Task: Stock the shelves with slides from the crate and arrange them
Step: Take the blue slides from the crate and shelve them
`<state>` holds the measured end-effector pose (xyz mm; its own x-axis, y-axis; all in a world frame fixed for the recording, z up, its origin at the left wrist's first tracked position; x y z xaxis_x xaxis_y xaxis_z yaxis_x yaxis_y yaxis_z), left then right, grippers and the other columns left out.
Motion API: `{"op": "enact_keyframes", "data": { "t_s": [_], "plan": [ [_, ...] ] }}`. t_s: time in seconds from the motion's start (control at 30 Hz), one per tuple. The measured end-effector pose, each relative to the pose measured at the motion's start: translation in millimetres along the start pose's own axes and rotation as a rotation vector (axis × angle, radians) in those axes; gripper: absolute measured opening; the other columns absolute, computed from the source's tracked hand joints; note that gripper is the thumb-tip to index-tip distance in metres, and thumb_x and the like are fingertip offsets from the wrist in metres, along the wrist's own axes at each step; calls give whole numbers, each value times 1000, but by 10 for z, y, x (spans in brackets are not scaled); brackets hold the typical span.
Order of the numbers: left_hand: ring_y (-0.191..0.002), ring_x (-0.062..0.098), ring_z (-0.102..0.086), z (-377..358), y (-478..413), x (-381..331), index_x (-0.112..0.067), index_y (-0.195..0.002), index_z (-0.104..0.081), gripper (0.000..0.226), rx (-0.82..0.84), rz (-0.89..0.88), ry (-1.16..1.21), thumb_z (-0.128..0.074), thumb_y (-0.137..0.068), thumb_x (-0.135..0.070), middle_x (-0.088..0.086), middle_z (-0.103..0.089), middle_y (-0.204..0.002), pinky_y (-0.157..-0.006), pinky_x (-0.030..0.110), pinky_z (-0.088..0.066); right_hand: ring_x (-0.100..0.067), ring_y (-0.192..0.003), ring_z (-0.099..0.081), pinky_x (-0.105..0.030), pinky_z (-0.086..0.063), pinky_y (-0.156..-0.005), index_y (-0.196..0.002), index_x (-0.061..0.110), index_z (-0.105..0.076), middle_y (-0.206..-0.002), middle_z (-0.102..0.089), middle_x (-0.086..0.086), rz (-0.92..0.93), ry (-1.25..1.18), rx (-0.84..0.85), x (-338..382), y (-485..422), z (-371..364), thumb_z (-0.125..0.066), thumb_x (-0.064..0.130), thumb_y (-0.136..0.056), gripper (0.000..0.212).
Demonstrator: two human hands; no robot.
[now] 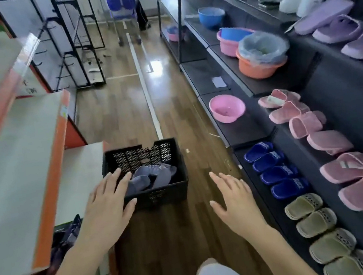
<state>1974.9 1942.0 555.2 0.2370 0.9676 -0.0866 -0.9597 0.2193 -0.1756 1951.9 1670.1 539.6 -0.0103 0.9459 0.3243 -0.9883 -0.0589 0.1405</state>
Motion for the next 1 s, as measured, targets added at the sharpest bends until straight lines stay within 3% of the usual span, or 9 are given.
{"op": "enact_keyframes", "data": {
  "t_s": [0.1, 0.2, 0.43, 0.63, 0.9, 1.0],
  "plan": [
    [-117, 35, -53, -145, -141, 152, -13, -130, -49, 50, 10, 70, 22, -56, -84, -33, 13, -54, -129, -90, 48, -47, -12, -143, -9, -34, -1, -116, -147, 36, -7, -155, -15, 9, 44, 24, 33, 52, -367, -1, -39, 46, -95, 62],
    [-118, 36, -52, -237, -384, 274, -11, -129, -51, 59, 33, 152, 49, -73, -76, -23, 14, -54, -129, -91, 51, -47, -13, -143, -11, -32, 1, -114, -147, 36, -11, -155, -17, 7, 104, 27, 44, 103, -794, 32, -41, 44, -95, 61],
    [-115, 34, -55, -380, -1147, 408, -11, -126, -53, 54, 66, 238, 14, -53, -77, -33, 13, -57, -126, -90, 48, -47, -13, -143, -10, -27, 6, -107, -147, 35, -9, -155, -16, 8, 205, 72, 84, 102, -1895, 188, -40, 44, -95, 61],
    [-118, 34, -53, -486, -1713, 552, -10, -128, -52, 58, 74, 307, 20, -74, -76, -22, 14, -54, -129, -93, 47, -44, -16, -144, -10, -33, 1, -114, -147, 33, -11, -155, -16, 6, 278, 103, 146, 188, -2689, 227, -40, 42, -96, 60],
    [-119, 34, -51, -639, -2151, 1056, -10, -129, -52, 59, 111, 368, 49, -74, -75, -20, 15, -53, -130, -94, 47, -43, -16, -143, -12, -35, 0, -116, -148, 30, -12, -155, -17, 4, 351, 107, 181, 720, -3457, 157, -40, 41, -96, 60],
    [-119, 31, -50, -708, -2366, 1350, -12, -128, -51, 54, 108, 351, 53, -62, -78, -28, 13, -54, -130, -96, 43, -40, -16, -143, -12, -37, -2, -116, -147, 30, -15, -155, -18, 4, 340, 81, 170, 950, -3690, 90, -42, 40, -95, 59]
  ]
}}
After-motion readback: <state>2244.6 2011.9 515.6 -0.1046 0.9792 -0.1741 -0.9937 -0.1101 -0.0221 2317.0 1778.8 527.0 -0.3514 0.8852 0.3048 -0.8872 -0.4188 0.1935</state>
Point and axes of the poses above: each hand's wrist, its own y-axis away from the middle knuckle, its own z-axis out of the back of the hand, x = y × z, the point moved 3 cm from there along -y, towards the middle knuckle
